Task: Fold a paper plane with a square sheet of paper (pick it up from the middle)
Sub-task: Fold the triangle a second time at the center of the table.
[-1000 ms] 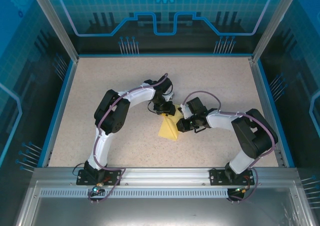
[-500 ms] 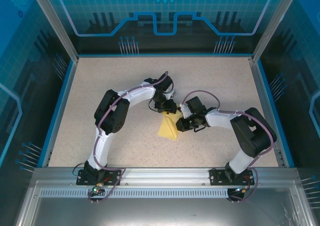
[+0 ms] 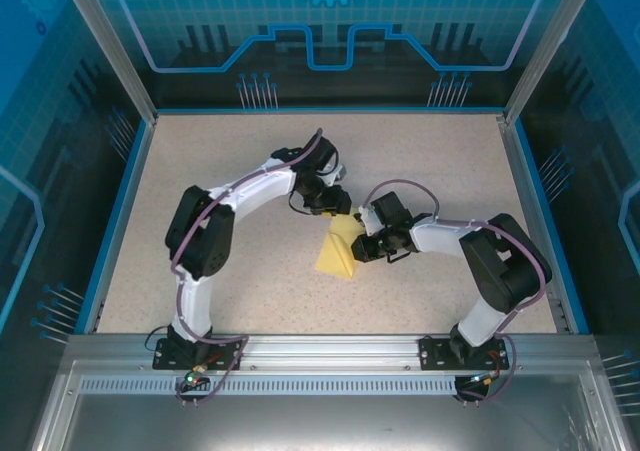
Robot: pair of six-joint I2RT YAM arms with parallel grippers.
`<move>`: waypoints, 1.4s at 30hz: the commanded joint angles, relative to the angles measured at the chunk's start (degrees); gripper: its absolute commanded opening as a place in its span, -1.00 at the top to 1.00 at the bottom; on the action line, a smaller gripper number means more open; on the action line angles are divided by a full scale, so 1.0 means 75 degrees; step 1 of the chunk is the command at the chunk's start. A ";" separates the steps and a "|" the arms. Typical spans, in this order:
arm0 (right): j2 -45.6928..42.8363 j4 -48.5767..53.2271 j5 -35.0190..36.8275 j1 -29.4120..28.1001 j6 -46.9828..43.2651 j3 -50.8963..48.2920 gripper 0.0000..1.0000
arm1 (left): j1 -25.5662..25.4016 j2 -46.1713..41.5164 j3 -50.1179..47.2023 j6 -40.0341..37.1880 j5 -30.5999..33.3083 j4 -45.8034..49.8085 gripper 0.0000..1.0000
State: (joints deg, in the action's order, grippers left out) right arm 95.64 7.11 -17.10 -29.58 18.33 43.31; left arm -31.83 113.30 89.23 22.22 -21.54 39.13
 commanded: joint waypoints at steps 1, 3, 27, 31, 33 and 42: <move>0.0416 0.0442 0.0342 0.0026 -0.0123 -0.0126 0.77 | 0.0025 -0.0660 -0.1063 0.0901 -0.0831 -0.0788 0.24; 0.0432 0.0388 0.0278 0.0023 -0.0125 -0.0160 0.77 | -0.0012 -0.0878 -0.1628 0.1302 -0.1057 -0.1372 0.28; 0.0400 0.0408 0.0238 -0.0001 -0.0112 -0.0200 0.78 | -0.0328 -0.0131 -0.2836 0.1813 -0.1152 -0.2712 0.49; 0.0393 0.0422 0.0230 0.0001 -0.0115 -0.0216 0.78 | -0.0314 0.0007 -0.2807 0.1717 -0.1013 -0.2618 0.49; 0.0385 0.0426 0.0239 -0.0005 -0.0119 -0.0226 0.78 | -0.0323 0.0074 -0.2793 0.1640 -0.0885 -0.2520 0.50; 0.0358 0.0424 0.0245 -0.0003 -0.0112 -0.0207 0.78 | -0.0293 0.0277 -0.2778 0.1399 -0.0451 -0.2172 0.51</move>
State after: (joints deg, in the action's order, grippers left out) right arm 95.81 6.81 -17.54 -29.56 18.33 43.31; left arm -34.09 113.62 68.62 34.44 -27.05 19.84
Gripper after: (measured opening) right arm 0.111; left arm 0.246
